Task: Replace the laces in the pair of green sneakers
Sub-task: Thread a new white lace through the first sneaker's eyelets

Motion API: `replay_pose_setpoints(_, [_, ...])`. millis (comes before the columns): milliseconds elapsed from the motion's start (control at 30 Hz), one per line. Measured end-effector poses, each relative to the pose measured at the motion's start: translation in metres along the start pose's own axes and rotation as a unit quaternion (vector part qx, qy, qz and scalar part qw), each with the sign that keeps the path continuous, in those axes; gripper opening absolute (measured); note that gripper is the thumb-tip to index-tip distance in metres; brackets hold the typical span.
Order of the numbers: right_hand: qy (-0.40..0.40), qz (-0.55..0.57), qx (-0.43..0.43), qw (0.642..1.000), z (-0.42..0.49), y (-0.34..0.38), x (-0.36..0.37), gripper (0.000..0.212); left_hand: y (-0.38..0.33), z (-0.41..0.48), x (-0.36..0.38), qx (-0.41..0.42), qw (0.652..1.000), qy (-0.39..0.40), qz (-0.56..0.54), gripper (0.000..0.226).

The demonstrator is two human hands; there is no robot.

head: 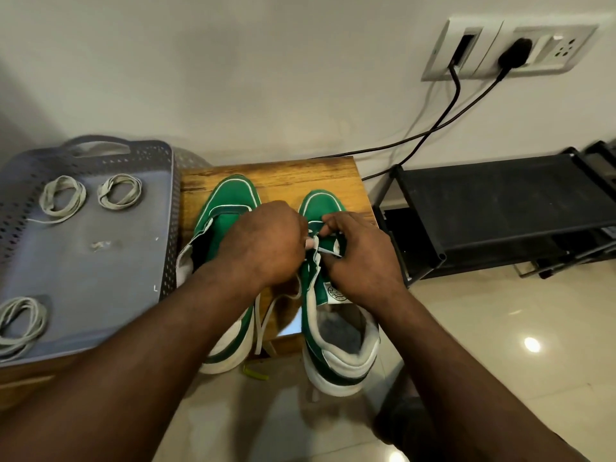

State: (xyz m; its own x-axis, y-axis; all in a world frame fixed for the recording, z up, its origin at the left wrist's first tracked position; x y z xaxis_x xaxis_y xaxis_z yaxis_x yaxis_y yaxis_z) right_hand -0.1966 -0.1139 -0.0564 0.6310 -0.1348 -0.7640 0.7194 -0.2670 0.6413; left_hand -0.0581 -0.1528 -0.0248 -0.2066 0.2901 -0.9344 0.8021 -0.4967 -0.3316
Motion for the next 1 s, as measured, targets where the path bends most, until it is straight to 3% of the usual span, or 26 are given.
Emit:
replay_pose_setpoints(67, [0.002, 0.001, 0.005, 1.000, 0.001, -0.002, 0.001, 0.037, 0.001, 0.002, -0.008, -0.002, 0.994, -0.034, -0.100, 0.019])
replay_pose_setpoints(133, [0.007, 0.004, 0.009, 1.000, 0.001, -0.003, 0.000, 0.038, 0.000, 0.000, -0.023, -0.023, 0.945, -0.109, -0.307, 0.023])
replay_pose_setpoints(200, [0.010, 0.012, 0.010, 1.000, 0.002, -0.003, 0.000, 0.038, 0.002, -0.005, -0.037, -0.058, 0.816, -0.194, -0.541, 0.026])
replay_pose_setpoints(233, [0.010, 0.014, 0.009, 1.000, 0.001, -0.003, 0.000, 0.039, 0.004, -0.007, -0.044, -0.067, 0.754, -0.226, -0.613, 0.028])
replay_pose_setpoints(267, [0.010, 0.016, 0.008, 1.000, 0.001, -0.003, -0.001, 0.040, 0.010, -0.009, -0.049, -0.074, 0.714, -0.254, -0.648, 0.030])
replay_pose_setpoints(300, [0.009, 0.018, 0.007, 1.000, 0.001, -0.003, 0.000, 0.041, 0.017, -0.011, -0.054, -0.087, 0.708, -0.278, -0.643, 0.032])
replay_pose_setpoints(333, [0.009, 0.020, 0.005, 1.000, 0.001, -0.003, 0.000, 0.041, 0.026, -0.014, -0.058, -0.105, 0.746, -0.292, -0.589, 0.034])
replay_pose_setpoints(400, [0.007, 0.023, 0.004, 1.000, 0.002, -0.003, 0.001, 0.041, 0.035, -0.014, -0.063, -0.120, 0.877, -0.265, -0.381, 0.035])
replay_pose_setpoints(467, [0.007, 0.024, 0.009, 1.000, 0.002, -0.003, 0.001, 0.042, 0.030, -0.011, -0.053, -0.093, 0.960, -0.170, -0.201, 0.036])
replay_pose_setpoints(567, [0.014, 0.038, 0.013, 0.999, 0.003, -0.005, 0.001, 0.044, 0.013, -0.007, -0.020, -0.026, 0.998, -0.009, -0.051, 0.019])
replay_pose_setpoints(700, [0.024, 0.055, 0.012, 0.998, 0.003, -0.007, -0.001, 0.045, 0.000, -0.002, -0.005, 0.008, 1.000, -0.008, 0.020, 0.011])
replay_pose_setpoints(767, [0.021, 0.054, 0.013, 0.998, 0.003, -0.007, -0.002, 0.045, -0.004, 0.003, -0.001, 0.018, 0.999, -0.022, -0.014, 0.011])
replay_pose_setpoints(833, [0.018, 0.047, 0.018, 0.999, 0.003, -0.008, -0.002, 0.046, -0.006, 0.004, -0.006, 0.016, 0.990, -0.050, -0.132, 0.016])
replay_pose_setpoints(867, [0.018, 0.045, 0.021, 0.999, 0.003, -0.008, -0.003, 0.047, -0.005, 0.003, -0.013, -0.003, 0.969, -0.080, -0.235, 0.019])
replay_pose_setpoints(933, [0.017, 0.046, 0.025, 0.998, 0.004, -0.009, -0.003, 0.047, -0.003, -0.003, -0.028, -0.054, 0.876, -0.168, -0.449, 0.023])
replay_pose_setpoints(1000, [0.013, 0.051, 0.028, 0.998, 0.005, -0.011, -0.003, 0.046, 0.007, -0.010, -0.044, -0.091, 0.799, -0.260, -0.535, 0.026])
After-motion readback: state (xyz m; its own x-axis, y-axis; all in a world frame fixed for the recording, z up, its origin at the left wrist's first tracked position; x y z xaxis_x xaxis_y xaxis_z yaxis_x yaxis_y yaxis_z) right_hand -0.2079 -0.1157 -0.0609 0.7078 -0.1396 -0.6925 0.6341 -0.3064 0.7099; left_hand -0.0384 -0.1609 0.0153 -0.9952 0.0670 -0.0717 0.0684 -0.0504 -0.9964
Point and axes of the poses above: each hand's wrist, its own z-axis towards the middle knuckle, its own x-axis out of the palm, y = z × x, the point moved 8 cm from there along z, towards the middle knuckle, and after that the axes turned 14 degrees about x, right-handed, at the moved point
